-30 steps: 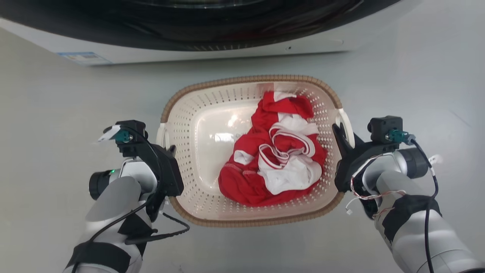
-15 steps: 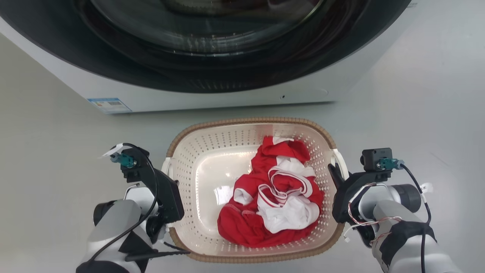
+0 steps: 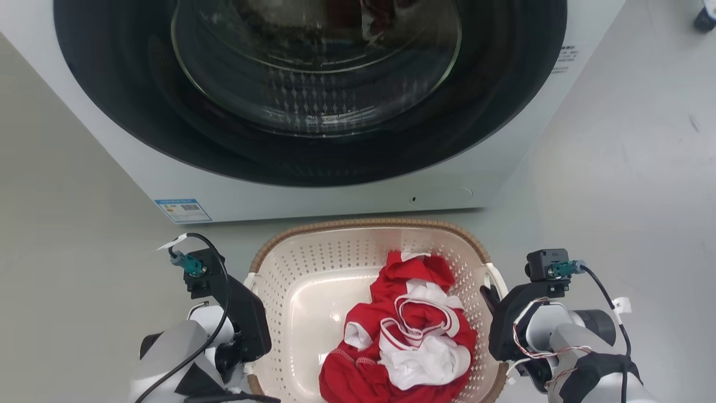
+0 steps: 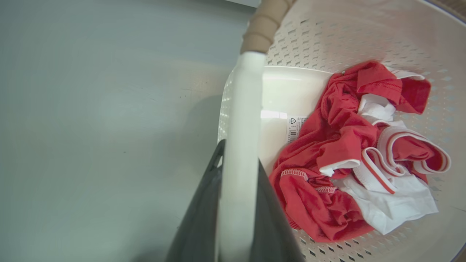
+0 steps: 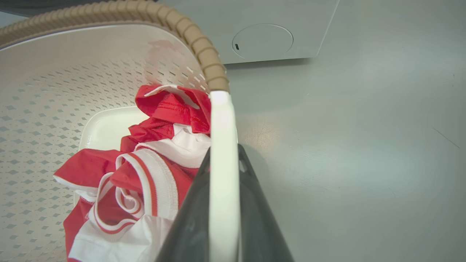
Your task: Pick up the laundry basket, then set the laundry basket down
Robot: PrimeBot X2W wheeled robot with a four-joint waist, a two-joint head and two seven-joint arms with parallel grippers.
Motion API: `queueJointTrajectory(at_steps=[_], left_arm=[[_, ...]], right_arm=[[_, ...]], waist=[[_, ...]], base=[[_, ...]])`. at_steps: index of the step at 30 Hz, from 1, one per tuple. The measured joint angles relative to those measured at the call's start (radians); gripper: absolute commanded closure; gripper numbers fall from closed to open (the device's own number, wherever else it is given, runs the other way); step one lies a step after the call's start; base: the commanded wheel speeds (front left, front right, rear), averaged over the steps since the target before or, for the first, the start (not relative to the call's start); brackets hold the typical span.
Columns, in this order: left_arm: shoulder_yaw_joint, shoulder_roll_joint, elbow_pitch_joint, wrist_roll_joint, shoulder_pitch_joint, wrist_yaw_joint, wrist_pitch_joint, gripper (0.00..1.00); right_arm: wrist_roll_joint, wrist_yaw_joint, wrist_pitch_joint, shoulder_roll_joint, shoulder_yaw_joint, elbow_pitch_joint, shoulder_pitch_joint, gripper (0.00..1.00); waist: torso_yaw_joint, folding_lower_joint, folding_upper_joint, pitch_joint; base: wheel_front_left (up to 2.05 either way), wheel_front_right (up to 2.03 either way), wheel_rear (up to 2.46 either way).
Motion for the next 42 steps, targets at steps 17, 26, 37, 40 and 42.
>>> queueJointTrajectory(at_steps=[17,26,37,40,42], left_arm=[[-0.002,0.003,0.009,-0.034,0.074,0.0,0.105,1.0],[-0.004,0.003,0.012,-0.043,0.115,0.0,0.147,1.0],[-0.013,0.004,0.014,-0.048,0.143,0.0,0.18,1.0],[-0.014,0.005,0.014,-0.052,0.153,0.0,0.183,1.0],[-0.014,0.006,0.015,-0.053,0.164,0.0,0.187,1.0]], right_arm=[[0.118,0.0,0.137,-0.011,0.05,-0.033,0.086,1.0],[0.179,0.0,0.207,-0.025,0.081,-0.061,0.133,1.0],[0.239,-0.001,0.266,-0.034,0.107,-0.08,0.174,1.0],[0.244,-0.001,0.27,-0.035,0.111,-0.083,0.187,1.0],[0.254,-0.001,0.276,-0.035,0.115,-0.085,0.195,1.0]], waist=[[0.004,0.0001,0.0,-0.155],[0.008,0.0001,0.0001,-0.237],[0.014,0.0002,0.0,-0.294],[0.015,0.0002,0.0,-0.302],[0.015,0.0002,0.0,-0.308]], base=[[0.0,0.0,0.0],[0.0,0.0,0.0],[0.0,0.0,0.0],[0.0,0.0,0.0],[0.0,0.0,0.0]])
